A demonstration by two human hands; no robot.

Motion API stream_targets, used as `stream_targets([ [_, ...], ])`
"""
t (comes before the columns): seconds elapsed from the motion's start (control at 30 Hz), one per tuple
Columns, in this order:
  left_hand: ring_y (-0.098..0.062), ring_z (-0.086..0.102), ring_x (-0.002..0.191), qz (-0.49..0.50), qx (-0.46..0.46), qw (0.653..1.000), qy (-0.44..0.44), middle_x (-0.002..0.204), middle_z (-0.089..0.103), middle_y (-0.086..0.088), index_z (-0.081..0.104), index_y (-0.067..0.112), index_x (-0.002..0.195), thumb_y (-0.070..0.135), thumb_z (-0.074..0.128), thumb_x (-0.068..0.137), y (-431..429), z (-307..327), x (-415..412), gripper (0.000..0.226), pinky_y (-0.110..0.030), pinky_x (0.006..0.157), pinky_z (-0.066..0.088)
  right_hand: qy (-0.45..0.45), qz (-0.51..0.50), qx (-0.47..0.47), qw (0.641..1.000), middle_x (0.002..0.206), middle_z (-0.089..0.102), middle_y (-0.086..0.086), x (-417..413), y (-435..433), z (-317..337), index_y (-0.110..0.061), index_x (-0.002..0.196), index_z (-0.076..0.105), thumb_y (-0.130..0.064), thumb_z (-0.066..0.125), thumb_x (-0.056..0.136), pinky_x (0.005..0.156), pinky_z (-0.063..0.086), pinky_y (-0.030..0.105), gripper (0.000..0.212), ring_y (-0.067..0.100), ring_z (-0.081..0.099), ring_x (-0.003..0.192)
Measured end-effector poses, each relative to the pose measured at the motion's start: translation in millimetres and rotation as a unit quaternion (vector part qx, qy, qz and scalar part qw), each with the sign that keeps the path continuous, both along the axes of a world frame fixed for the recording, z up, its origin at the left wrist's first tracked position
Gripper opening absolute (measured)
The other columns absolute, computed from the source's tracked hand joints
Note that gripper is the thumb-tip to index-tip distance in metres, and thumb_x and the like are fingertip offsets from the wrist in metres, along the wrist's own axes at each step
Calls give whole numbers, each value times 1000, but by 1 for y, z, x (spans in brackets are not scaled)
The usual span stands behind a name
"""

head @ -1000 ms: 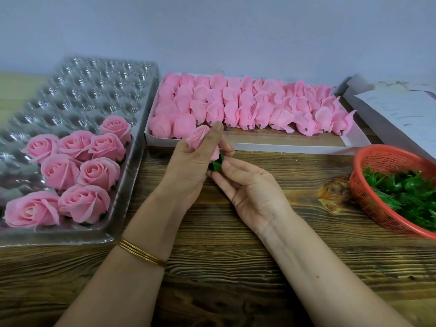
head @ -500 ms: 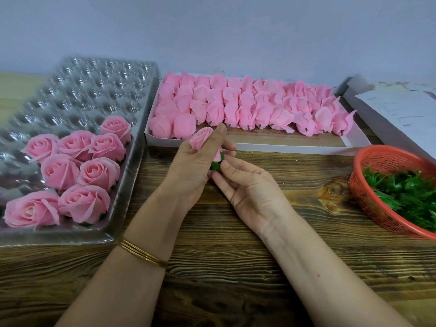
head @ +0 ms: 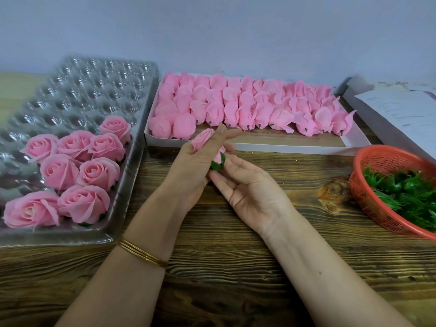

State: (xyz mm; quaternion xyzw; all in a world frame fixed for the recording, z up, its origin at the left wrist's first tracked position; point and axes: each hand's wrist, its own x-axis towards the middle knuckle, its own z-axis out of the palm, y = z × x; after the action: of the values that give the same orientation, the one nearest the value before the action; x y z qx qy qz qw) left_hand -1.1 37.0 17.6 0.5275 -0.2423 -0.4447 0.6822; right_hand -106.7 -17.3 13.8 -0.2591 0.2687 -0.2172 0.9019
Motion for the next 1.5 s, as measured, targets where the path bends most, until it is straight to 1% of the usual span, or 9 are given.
stream_targets([
  [0.2,-14,65,94,-18,20,1000,-12,96,67,-1,77,27,109,55,61,79,1,0,2,44,-35,90,55,-12,1,-6,1000,101,74,18,0,-1,-1,10,113,66,6,61,79,75,60,26,35,22,74,91],
  [0.4,-12,68,89,-23,32,999,-14,89,71,2,79,27,105,55,63,76,1,-2,4,43,-32,86,58,-10,-13,-27,999,101,74,18,0,-1,-3,9,110,66,13,55,86,77,60,27,27,23,74,90],
  [0.6,-12,67,90,-17,34,999,-9,96,69,-3,79,23,106,53,65,74,2,-2,5,46,-29,81,57,13,16,-50,999,96,75,15,-1,0,-2,3,111,68,7,54,92,77,60,27,24,21,74,86],
  [0.7,-11,67,90,-8,36,999,-19,95,69,-2,79,23,103,52,65,76,2,-3,4,42,-29,84,52,33,38,-60,997,95,75,18,-2,-1,0,-1,109,69,2,55,93,74,61,29,22,24,75,85],
  [0.93,-13,71,98,-30,38,999,-23,91,75,4,77,26,110,53,62,76,2,-3,6,45,-33,88,58,25,1,-68,997,98,75,16,-2,-4,-2,1,106,69,9,62,79,76,61,29,29,24,74,87],
  [1.03,-22,68,110,-28,41,999,-20,102,74,-2,76,25,112,53,63,75,2,-2,5,49,-40,96,55,36,-10,-81,996,97,75,14,-1,-4,-4,1,107,69,12,61,82,78,61,28,29,24,73,91],
  [1.2,-23,70,108,-25,45,999,-13,119,71,-9,77,23,111,52,68,68,2,-1,5,53,-42,98,55,17,-21,-112,993,87,76,14,-2,-4,-6,0,104,69,9,67,67,74,60,25,38,20,74,83],
  [1.3,-25,68,110,-25,50,998,-20,126,66,-15,77,25,110,55,71,63,2,-2,5,57,-44,98,55,17,-39,-155,987,86,76,15,-1,-3,-9,0,102,69,15,65,71,74,59,26,35,22,74,83],
  [1.5,-27,68,108,-28,53,998,-23,121,68,-16,78,26,106,51,65,78,0,-6,7,40,-44,97,55,49,-78,-241,966,86,75,14,-1,1,-11,-4,97,69,11,73,63,77,60,31,37,22,72,81],
])
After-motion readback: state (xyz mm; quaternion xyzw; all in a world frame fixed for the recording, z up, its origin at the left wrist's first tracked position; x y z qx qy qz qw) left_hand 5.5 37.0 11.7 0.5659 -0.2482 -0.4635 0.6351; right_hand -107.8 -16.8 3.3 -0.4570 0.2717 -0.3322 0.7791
